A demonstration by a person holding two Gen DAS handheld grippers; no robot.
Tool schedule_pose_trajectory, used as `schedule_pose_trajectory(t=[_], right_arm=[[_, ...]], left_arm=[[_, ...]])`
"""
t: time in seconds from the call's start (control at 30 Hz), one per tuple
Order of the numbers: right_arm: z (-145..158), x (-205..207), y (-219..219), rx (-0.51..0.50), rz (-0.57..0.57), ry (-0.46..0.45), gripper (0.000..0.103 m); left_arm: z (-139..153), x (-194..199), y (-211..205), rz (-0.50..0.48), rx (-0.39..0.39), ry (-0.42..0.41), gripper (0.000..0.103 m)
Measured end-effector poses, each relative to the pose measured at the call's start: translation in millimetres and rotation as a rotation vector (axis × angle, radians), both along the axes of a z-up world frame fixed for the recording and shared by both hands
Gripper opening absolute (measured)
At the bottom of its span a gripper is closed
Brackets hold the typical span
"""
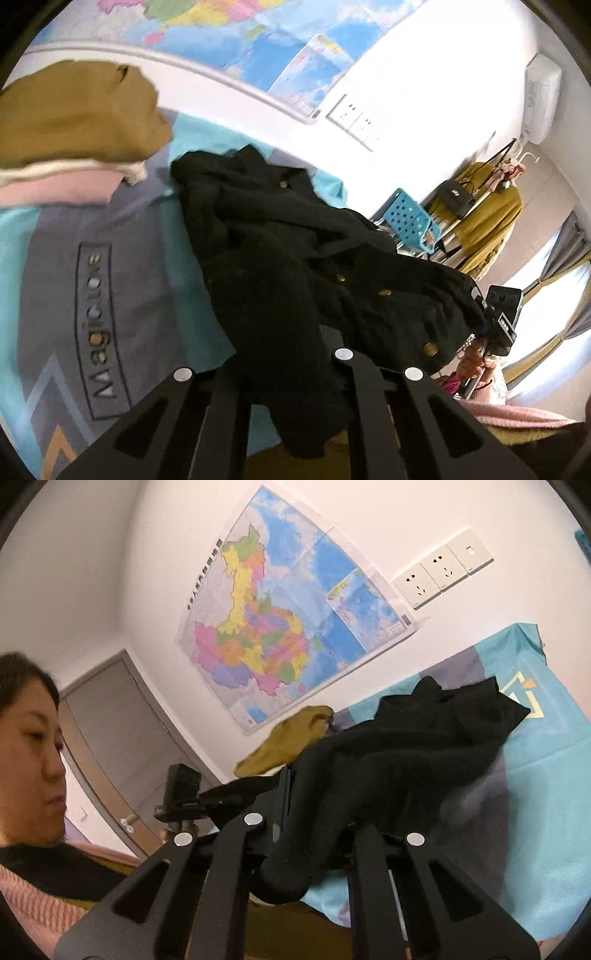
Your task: Fold large clothes
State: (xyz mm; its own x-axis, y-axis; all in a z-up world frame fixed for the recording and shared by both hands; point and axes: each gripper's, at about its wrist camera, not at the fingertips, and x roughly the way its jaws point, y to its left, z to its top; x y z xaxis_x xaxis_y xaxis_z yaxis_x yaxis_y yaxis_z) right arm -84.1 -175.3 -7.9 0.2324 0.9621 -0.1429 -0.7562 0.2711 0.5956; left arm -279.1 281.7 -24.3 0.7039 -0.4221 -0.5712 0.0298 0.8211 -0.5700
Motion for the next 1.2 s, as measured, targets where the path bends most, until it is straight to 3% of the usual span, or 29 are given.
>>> schedule_pose_trajectory(t=[0.17, 0.27, 0.3, 0.33, 0.37, 0.4, 0.43, 0.53, 0.83, 1.2], right_arm=[[-30, 8, 3, -0.078, -0.019, 0.089, 0.01], [-36, 5, 2, -0.078, -0.004, 0.1, 0.01], [-35, 4, 2, -0.082, 0.0, 0.096, 0.01], [-36, 3, 2, -0.082, 0.0, 0.098, 0.01], [-35, 3, 2, -0.083, 0.002, 0.099, 0.01], [-35, 3, 1, -0.085, 0.002, 0.094, 0.01], [-35, 4, 1, -0.083, 0.001, 0.093, 0.01], [-29, 1, 5, -0.083, 0.001, 0.078, 0.01], [8, 18, 15, -0.053, -0.033, 0.039, 0.01], [48, 89, 29, 0.003, -0.084, 0.062, 0.01]], left_arm=[[-49, 11, 1, -0.06, -0.065, 0.13, 0.018], [-65, 16, -3, -0.068, -0.034, 0.173, 0.039], [-69, 17, -5, -0.084, -0.044, 0.183, 0.053], [-71, 19, -6, -0.092, -0.037, 0.193, 0.054], [-72, 20, -8, -0.091, -0.02, 0.201, 0.054], [-73, 21, -9, -0.091, -0.015, 0.204, 0.047], [-71, 22, -10, -0.081, 0.006, 0.203, 0.031], [-63, 21, -11, -0.058, 0.009, 0.186, 0.017], [-21, 22, 22, -0.021, -0.088, 0.1, 0.012], [39, 78, 41, 0.004, -0.005, 0.088, 0.009]])
